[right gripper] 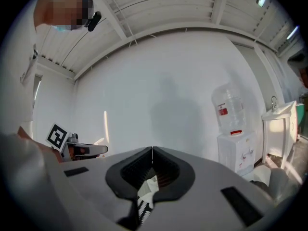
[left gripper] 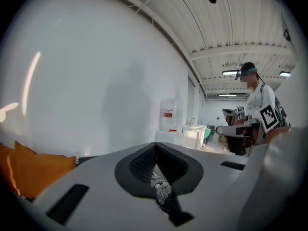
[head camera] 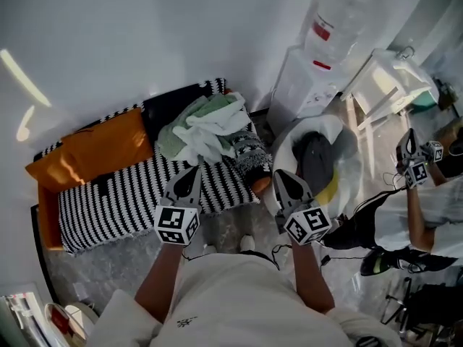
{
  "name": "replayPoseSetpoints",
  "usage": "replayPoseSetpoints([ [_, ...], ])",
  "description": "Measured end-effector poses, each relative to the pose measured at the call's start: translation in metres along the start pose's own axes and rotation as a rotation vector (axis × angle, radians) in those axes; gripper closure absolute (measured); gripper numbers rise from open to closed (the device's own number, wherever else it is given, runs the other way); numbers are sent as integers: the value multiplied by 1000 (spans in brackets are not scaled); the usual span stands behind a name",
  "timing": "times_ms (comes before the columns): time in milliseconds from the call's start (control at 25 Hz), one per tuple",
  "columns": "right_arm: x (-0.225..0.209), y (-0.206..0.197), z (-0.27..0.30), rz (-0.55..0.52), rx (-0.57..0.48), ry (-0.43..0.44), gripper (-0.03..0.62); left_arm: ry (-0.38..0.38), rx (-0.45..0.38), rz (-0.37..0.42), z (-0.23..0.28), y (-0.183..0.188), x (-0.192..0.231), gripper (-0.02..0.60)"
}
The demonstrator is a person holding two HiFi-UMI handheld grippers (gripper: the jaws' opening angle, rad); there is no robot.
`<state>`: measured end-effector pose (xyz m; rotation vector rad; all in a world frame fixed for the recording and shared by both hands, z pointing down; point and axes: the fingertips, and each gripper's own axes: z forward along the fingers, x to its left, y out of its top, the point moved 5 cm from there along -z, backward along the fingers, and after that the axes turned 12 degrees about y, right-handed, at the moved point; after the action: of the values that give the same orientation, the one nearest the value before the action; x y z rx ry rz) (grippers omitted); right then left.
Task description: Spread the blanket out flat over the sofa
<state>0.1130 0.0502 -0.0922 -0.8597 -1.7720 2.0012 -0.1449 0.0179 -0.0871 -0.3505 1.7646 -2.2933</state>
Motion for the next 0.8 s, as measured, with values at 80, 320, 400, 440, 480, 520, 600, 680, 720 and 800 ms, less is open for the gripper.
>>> replayPoseSetpoints([
  [80,1,9,-1,-17,-22,4,568,8,-31,2,-4,10,3,563],
  [320,-1,28,1,-52,-57,6,569,27,-109,6,-15,36,13,563],
  [400,0,34,1,-63,-69,11,569,38,-129,7,-18,42,16,563],
  [440,0,37,1,-69,-75,14,569,44,-138,7,-20,44,17,563],
  [480,1,39,1,-76,-81,17,569,51,-145,6,-21,46,19,563],
  [520,2,42,0,-82,-85,19,569,56,-150,5,-22,48,21,563],
  [600,4,44,-2,-90,-87,19,569,65,-153,0,-24,48,23,563],
  [680,7,43,-4,-89,-85,17,569,69,-150,-6,-27,46,25,563],
  [720,8,43,-4,-89,-84,16,569,71,-149,-8,-28,45,26,563],
  [800,11,42,-5,-93,-84,17,569,73,-150,-11,-29,43,28,563],
])
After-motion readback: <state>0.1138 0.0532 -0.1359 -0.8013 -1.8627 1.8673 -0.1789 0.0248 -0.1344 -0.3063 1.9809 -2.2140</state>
